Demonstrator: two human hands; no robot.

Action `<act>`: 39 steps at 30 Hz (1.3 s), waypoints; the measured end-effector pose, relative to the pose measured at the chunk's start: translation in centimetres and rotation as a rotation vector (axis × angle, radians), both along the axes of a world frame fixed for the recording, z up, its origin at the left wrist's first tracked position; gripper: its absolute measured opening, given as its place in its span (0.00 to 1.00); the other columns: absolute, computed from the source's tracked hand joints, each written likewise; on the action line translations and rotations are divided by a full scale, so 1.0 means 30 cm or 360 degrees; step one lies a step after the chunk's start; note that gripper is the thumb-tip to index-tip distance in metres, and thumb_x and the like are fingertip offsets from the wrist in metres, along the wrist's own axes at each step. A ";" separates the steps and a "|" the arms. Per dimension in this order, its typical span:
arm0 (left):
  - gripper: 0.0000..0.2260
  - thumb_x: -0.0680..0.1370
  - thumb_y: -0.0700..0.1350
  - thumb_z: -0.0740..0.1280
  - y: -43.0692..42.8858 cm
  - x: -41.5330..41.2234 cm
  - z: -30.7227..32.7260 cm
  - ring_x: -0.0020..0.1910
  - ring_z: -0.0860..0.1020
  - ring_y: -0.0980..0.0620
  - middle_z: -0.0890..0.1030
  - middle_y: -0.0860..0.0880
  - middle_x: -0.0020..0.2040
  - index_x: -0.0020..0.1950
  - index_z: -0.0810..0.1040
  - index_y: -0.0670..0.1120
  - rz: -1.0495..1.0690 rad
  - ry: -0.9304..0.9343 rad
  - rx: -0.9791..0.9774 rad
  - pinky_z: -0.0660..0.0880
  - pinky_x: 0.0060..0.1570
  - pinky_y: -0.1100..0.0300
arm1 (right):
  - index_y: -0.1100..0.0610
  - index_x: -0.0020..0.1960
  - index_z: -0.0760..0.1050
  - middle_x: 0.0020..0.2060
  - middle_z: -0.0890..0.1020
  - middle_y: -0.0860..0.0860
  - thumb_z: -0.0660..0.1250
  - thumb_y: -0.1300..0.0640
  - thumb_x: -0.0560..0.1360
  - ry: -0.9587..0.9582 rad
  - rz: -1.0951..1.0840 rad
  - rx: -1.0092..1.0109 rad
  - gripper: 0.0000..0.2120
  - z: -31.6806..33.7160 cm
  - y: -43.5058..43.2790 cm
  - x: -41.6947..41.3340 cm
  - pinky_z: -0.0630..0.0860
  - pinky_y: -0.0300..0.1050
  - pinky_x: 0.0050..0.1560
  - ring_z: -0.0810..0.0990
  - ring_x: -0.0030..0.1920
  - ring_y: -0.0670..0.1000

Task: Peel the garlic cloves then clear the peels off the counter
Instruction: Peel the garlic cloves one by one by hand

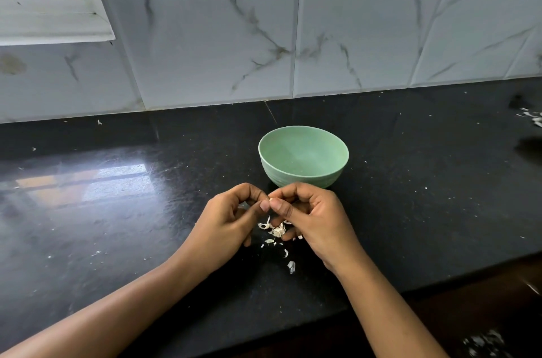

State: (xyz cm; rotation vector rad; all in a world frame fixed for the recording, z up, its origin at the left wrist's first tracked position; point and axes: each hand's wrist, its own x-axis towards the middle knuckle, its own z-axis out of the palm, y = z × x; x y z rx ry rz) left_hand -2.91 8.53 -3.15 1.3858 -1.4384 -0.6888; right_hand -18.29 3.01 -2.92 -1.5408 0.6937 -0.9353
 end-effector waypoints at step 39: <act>0.06 0.78 0.41 0.62 0.006 -0.023 0.027 0.23 0.66 0.55 0.69 0.51 0.30 0.43 0.73 0.42 -0.0132 0.0240 0.0058 0.65 0.23 0.69 | 0.55 0.41 0.83 0.34 0.83 0.47 0.75 0.63 0.69 0.0046 -0.0289 -0.0563 0.04 -0.020 -0.002 -0.003 0.77 0.39 0.36 0.80 0.32 0.46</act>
